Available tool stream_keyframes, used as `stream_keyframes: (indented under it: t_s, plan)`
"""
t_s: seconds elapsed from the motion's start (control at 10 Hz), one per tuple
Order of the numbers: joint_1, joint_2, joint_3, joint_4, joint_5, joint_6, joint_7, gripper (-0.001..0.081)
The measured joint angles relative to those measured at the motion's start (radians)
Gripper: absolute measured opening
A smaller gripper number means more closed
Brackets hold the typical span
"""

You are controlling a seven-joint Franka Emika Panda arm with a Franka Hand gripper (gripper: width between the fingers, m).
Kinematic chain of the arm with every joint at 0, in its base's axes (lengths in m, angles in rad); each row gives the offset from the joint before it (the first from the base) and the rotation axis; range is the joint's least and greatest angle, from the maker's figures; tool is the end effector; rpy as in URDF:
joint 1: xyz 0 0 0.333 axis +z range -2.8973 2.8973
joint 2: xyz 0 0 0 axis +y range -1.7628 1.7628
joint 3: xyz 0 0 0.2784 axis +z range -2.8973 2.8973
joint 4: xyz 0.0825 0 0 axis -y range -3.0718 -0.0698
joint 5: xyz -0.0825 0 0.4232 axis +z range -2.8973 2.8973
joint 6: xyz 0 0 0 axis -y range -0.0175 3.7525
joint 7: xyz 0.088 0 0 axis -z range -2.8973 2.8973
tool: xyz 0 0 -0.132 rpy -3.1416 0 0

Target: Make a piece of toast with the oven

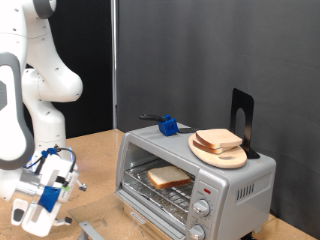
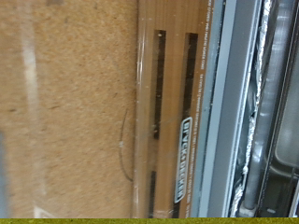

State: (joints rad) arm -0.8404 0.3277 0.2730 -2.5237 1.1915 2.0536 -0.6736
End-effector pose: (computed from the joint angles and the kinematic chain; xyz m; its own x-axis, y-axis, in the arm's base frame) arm 0.3730 -0.1315 0.0582 0.7048 -0.5429 -0.4565 -0.6283 -0.1790 -0.7571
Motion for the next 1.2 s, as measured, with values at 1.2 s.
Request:
stream_keyframes:
  t_s: [1.2]
  plan:
    - [-0.028,-0.138,0.044,-0.025,0.014,-0.25,0.17,0.0808]
